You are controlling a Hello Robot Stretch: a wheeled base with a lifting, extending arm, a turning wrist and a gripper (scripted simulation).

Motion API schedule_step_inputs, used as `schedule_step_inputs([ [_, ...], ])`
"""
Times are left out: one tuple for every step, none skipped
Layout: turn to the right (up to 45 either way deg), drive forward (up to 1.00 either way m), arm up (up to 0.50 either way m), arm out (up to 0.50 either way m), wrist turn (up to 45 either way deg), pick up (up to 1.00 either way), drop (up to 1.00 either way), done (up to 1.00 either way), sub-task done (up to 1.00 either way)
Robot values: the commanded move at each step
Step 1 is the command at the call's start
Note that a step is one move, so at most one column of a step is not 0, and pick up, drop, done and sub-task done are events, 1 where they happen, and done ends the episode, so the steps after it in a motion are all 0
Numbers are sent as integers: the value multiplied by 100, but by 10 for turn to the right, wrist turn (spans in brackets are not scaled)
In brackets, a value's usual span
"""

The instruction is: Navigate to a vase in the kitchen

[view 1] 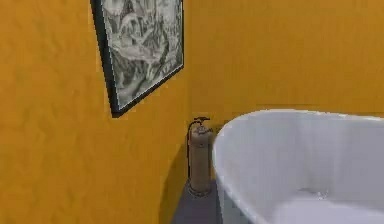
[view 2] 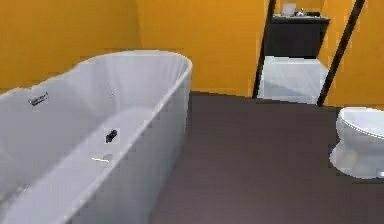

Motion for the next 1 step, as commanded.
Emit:
schedule_step_inputs([
  [450,0,0,0,0,0,0,0,0],
])
